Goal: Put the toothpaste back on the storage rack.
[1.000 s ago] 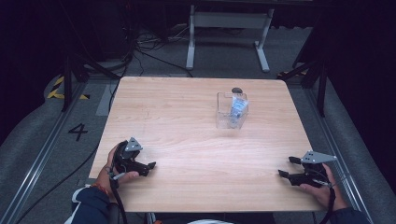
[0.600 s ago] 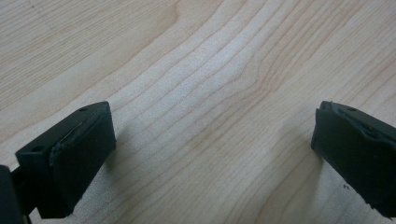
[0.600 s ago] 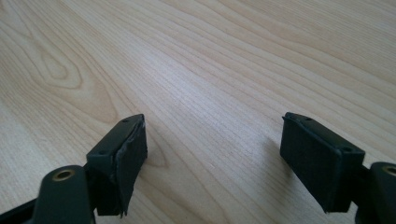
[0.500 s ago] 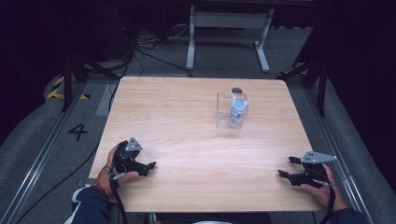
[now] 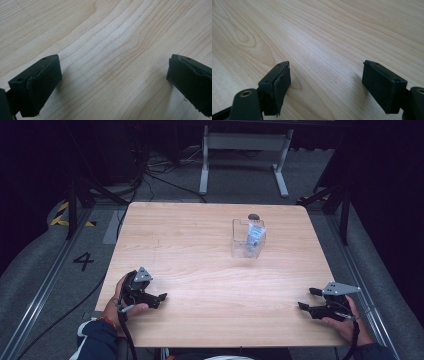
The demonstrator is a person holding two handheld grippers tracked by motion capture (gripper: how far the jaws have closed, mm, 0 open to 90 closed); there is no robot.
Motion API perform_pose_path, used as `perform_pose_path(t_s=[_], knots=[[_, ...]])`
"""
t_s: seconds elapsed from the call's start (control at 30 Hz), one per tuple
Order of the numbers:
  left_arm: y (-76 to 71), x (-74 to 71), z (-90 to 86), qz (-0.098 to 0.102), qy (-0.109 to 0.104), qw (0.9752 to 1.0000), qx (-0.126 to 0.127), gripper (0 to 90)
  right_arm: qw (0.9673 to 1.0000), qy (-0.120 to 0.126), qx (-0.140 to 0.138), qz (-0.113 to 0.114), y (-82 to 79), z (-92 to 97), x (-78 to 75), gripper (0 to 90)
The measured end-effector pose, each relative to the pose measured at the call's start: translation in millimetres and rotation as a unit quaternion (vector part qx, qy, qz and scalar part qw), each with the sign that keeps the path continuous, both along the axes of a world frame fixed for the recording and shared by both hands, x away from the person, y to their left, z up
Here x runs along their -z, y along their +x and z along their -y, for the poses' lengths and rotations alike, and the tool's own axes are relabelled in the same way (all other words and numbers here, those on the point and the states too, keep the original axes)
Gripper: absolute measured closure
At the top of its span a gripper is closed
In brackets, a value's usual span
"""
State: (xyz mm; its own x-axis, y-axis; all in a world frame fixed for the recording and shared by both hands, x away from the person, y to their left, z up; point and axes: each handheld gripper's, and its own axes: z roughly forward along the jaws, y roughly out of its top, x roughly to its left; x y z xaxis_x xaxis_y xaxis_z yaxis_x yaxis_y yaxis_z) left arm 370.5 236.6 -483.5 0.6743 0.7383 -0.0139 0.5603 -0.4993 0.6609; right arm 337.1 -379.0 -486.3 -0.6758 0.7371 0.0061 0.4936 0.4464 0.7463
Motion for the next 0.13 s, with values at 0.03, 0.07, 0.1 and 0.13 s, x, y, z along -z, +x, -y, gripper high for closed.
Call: perform_pose_path(t_s=[0.03,0.07,0.1,0.13], knots=[[0.0,-0.1,0.0,0.001,0.0,1.0,0.0,0.2,1.0,0.0,0.0,0.0,0.0,0.0,0.0,23.3],[0.0,-0.1,0.0,0.0,0.001,1.0,-0.001,0.2,1.0,0.0,0.0,0.0,0.0,0.1,0.0,23.3],[-0.1,-0.2,0.0,0.0,0.001,1.0,-0.001,0.2,1.0,0.0,0.0,0.0,0.0,0.1,0.0,23.3],[-0.1,-0.1,0.0,0.0,0.001,1.0,-0.001,0.2,1.0,0.0,0.0,0.0,0.0,0.1,0.0,23.3]])
